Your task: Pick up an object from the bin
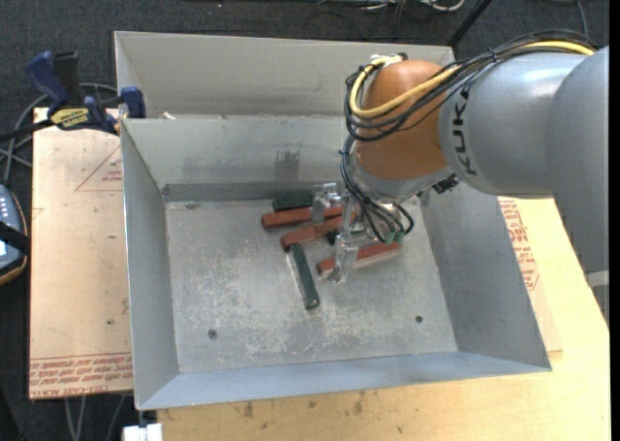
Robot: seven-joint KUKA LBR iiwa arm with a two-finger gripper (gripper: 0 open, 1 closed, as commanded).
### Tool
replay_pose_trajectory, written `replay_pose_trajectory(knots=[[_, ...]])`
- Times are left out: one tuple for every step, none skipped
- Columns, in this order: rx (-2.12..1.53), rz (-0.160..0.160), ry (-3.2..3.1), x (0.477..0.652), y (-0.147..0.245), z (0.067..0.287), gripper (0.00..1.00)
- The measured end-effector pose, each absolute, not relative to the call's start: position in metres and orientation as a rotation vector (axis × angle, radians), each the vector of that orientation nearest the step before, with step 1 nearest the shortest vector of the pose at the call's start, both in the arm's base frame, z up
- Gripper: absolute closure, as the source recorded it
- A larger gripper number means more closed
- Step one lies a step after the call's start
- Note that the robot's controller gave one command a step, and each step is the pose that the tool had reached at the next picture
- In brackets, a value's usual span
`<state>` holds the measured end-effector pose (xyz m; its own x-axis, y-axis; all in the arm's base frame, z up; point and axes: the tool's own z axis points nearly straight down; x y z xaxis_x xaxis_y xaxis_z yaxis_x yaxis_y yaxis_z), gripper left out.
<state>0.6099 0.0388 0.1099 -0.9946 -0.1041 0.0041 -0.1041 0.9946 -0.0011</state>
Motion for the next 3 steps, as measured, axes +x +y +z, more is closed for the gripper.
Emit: replay_pose_trajectory(knots=[[0.034, 0.0, -3.146, 0.6138, -0.0297, 0.0699, 0.0], [0.043, -0.002, -3.147, 0.6148, -0.0262, 0.0728, 1.0], [0.043, -0.002, -3.144, 0.6136, -0.0262, 0.0709, 0.0]])
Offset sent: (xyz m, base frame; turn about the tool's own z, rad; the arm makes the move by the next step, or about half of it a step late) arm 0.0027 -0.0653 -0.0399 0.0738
